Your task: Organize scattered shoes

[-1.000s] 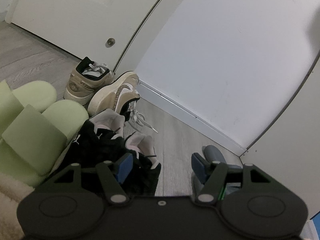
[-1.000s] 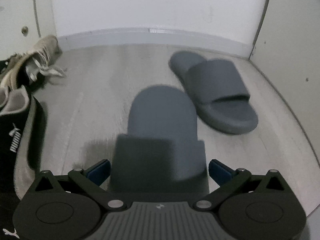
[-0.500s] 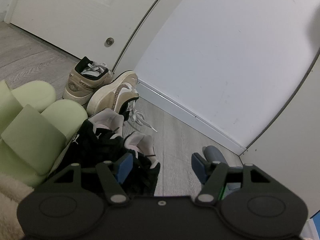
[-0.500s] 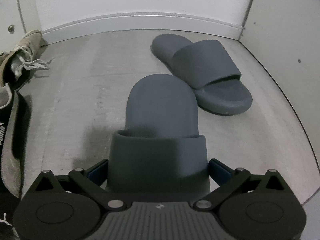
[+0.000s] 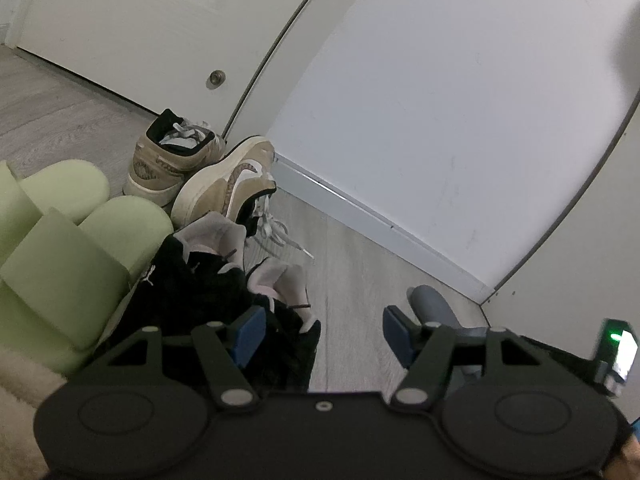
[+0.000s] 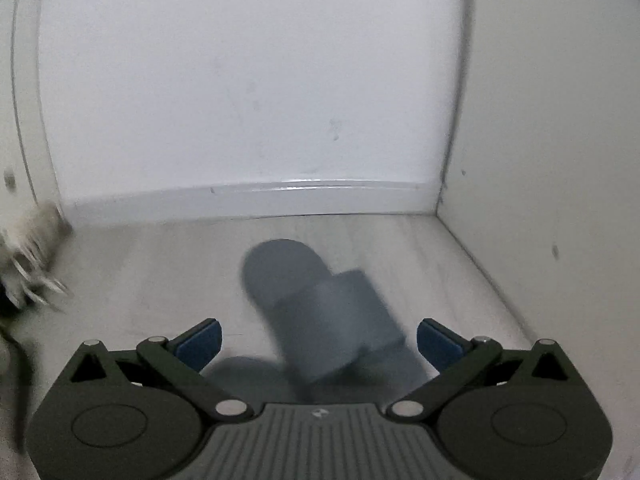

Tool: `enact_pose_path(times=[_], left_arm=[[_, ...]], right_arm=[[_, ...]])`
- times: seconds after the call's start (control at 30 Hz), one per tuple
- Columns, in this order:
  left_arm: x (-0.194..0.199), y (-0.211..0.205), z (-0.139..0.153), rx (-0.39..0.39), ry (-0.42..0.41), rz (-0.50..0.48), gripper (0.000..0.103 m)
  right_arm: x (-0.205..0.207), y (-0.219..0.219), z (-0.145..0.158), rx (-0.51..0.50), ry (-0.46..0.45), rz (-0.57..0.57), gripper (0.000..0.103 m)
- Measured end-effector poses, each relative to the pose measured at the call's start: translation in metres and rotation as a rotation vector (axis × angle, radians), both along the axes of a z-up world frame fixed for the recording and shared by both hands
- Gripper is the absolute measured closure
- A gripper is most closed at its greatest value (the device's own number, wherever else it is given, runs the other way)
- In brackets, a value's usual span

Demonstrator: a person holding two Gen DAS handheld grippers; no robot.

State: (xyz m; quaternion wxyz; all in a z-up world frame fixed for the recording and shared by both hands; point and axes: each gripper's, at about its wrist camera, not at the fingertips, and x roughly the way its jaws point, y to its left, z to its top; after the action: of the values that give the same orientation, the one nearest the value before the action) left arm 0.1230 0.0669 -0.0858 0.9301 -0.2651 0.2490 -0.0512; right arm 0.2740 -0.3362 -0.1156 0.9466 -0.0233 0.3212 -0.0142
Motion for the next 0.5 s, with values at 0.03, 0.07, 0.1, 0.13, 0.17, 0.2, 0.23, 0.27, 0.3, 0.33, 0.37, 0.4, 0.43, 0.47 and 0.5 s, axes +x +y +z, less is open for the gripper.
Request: enact_pose_path(times=[0.03, 0.07, 0.1, 0.13, 0.17, 0.2, 0.23, 0.27, 0.3, 0.33, 0.37, 0.4, 0.43, 0.47, 0.5], left_arm=[[0.001, 0.000, 0.000, 0.001, 0.003, 0.000, 0.037], [0.002, 0.000, -0.001, -0.001, 0.010, -0.002, 0.037], [0.003, 0.000, -0.002, -0.003, 0.016, -0.005, 0.037], [0.004, 0.000, -0.003, -0.004, 0.020, -0.006, 0.037], [0.005, 0.000, -0.003, -0.008, 0.026, -0.007, 0.037], [0.006, 0.000, -0.004, -0.011, 0.031, -0.009, 0.037], [0.006, 0.000, -0.005, -0.014, 0.036, -0.009, 0.037], [0.008, 0.000, -0.006, -0.017, 0.040, -0.009, 0.037], [0.009, 0.000, -0.007, -0.019, 0.044, -0.012, 0.037], [0.010, 0.000, -0.007, -0.020, 0.047, -0.015, 0.037], [0.012, -0.001, -0.008, -0.019, 0.052, -0.023, 0.037], [0.014, -0.002, -0.008, -0.017, 0.055, -0.028, 0.037], [0.015, -0.002, -0.009, -0.016, 0.057, -0.032, 0.037], [0.015, -0.003, -0.009, -0.014, 0.058, -0.039, 0.037], [0.016, -0.004, -0.009, -0.012, 0.059, -0.047, 0.037]], right_arm=[[0.008, -0.003, -0.003, 0.016, 0.011, 0.009, 0.000], [0.026, -0.010, -0.010, 0.052, 0.038, 0.034, 0.000], [0.037, -0.011, -0.014, 0.051, 0.053, 0.055, 0.000], [0.047, -0.012, -0.017, 0.051, 0.069, 0.076, 0.000], [0.057, -0.013, -0.021, 0.042, 0.085, 0.095, 0.000], [0.066, -0.011, -0.024, 0.006, 0.102, 0.109, 0.000], [0.072, -0.010, -0.026, -0.029, 0.116, 0.119, 0.000], [0.076, -0.008, -0.029, -0.064, 0.131, 0.130, 0.000], [0.084, -0.003, -0.034, -0.138, 0.165, 0.161, 0.000], [0.087, 0.001, -0.037, -0.168, 0.180, 0.196, 0.000], [0.089, 0.003, -0.041, -0.185, 0.193, 0.226, 0.000], [0.089, 0.004, -0.045, -0.208, 0.200, 0.239, 0.000], [0.090, 0.005, -0.048, -0.221, 0.205, 0.249, 0.000], [0.090, 0.003, -0.049, -0.209, 0.202, 0.255, 0.000], [0.091, 0.000, -0.050, -0.196, 0.199, 0.260, 0.000]])
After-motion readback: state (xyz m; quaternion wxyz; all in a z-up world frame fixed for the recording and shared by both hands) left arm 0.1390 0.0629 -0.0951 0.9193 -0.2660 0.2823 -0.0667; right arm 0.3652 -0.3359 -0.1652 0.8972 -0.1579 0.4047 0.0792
